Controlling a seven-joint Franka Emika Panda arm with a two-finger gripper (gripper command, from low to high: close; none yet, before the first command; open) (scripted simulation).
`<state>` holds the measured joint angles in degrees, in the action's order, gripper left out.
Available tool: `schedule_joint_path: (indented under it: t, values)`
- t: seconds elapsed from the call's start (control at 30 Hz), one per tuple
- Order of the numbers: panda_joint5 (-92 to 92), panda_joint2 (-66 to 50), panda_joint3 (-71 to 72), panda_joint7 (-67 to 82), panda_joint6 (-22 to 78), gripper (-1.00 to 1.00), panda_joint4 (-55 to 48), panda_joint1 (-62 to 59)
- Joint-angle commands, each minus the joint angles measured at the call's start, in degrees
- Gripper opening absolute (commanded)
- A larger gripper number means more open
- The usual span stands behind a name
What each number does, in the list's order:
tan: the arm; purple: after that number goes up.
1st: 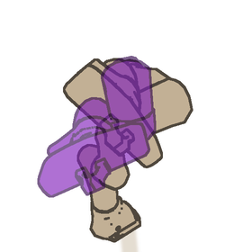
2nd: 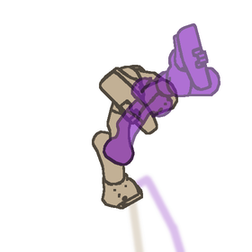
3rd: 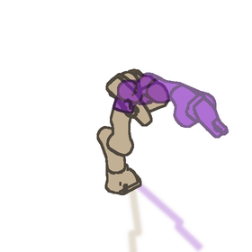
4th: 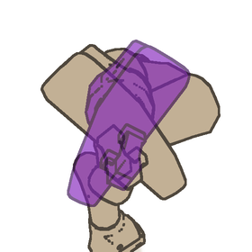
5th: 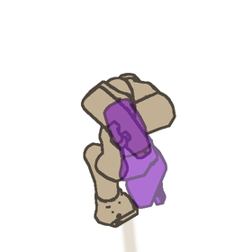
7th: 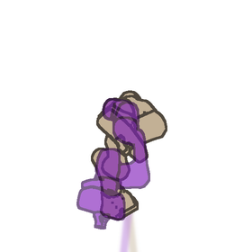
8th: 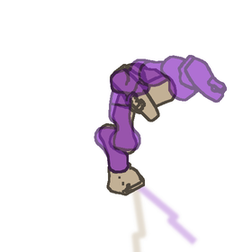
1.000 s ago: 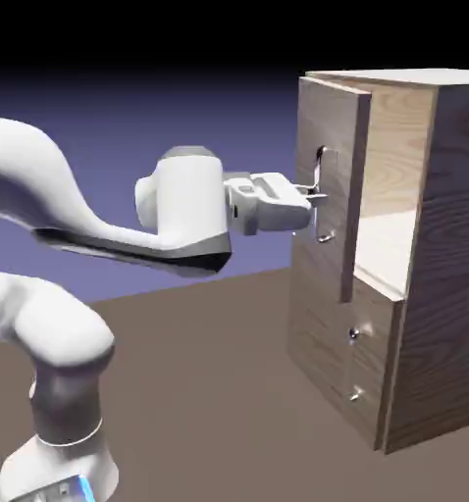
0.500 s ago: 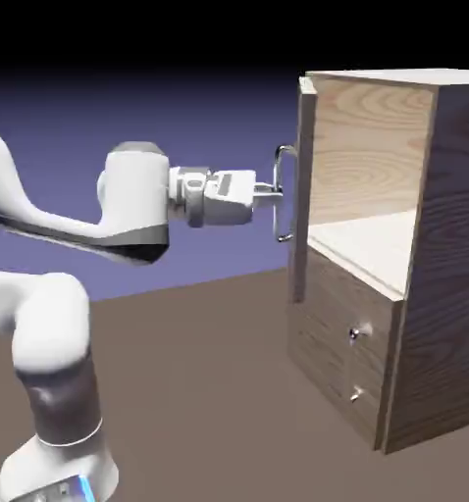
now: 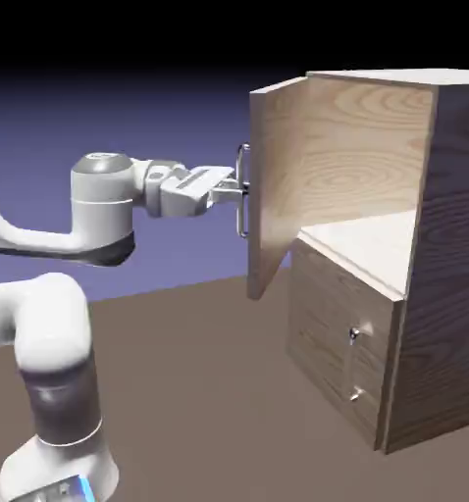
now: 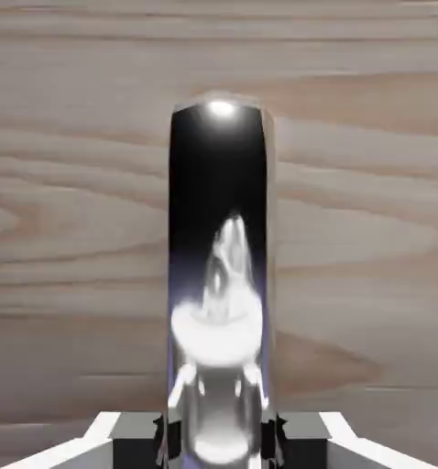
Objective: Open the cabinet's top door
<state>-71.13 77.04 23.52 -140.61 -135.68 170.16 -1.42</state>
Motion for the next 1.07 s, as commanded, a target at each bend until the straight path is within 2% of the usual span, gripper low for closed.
schedule_joint_path:
  t: [0.0, 0.2, 0.37, 0.67, 1.0, 1.03]
  values:
    - [2.6, 0.1, 2.0, 0.6, 2.5, -1.0, -0.4, 0.8]
    - [15.9, -2.3, 14.4, 2.1, 17.4, -1.0, -5.3, 2.7]
    - [25.0, -6.3, 24.8, 2.0, 29.7, -1.0, -13.0, -0.5]
    - [36.2, -12.2, 40.8, 2.2, 49.7, -1.0, -31.5, -15.1]
    - [42.4, -12.8, 52.2, 4.3, 65.7, -1.0, -50.7, -32.8]
    - [42.4, -12.8, 52.2, 4.3, 65.7, 1.0, -50.7, -32.8]
